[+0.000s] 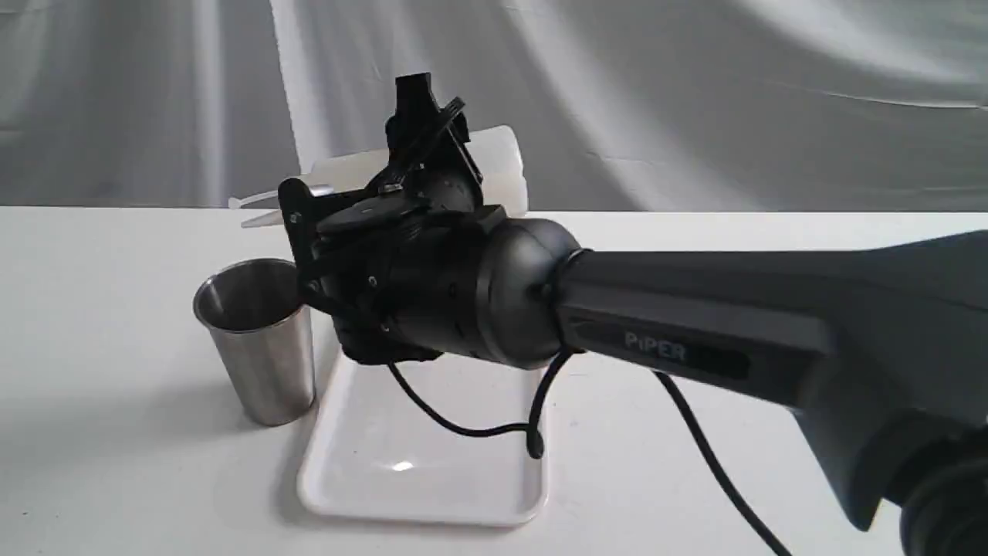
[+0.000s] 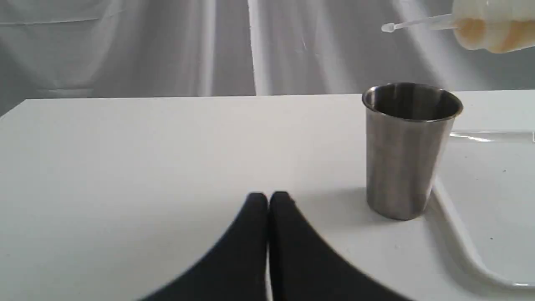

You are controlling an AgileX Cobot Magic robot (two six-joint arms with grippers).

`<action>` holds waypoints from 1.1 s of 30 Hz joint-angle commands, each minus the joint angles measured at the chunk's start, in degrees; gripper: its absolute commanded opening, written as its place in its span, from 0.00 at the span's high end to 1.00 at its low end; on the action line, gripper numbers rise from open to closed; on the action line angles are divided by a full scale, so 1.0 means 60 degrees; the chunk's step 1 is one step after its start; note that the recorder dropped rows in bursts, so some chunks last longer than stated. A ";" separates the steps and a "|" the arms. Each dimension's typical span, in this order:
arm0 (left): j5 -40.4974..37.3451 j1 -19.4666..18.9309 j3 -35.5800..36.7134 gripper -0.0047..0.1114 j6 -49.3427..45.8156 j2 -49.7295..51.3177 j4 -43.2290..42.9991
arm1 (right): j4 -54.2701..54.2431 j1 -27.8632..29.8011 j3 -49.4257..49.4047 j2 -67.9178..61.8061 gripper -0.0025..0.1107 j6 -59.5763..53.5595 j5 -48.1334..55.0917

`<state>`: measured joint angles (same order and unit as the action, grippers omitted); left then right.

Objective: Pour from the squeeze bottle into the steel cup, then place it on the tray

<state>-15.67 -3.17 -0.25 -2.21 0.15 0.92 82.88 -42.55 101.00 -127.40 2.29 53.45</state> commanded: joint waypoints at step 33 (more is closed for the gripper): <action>0.0072 0.0077 0.0042 0.96 0.0016 -0.0024 0.0007 | 0.2844 0.0042 0.0075 0.0024 0.98 -0.0947 0.0232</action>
<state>-15.67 -3.17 -0.25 -2.21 0.15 0.92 97.82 -42.55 101.00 -127.95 -3.34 53.84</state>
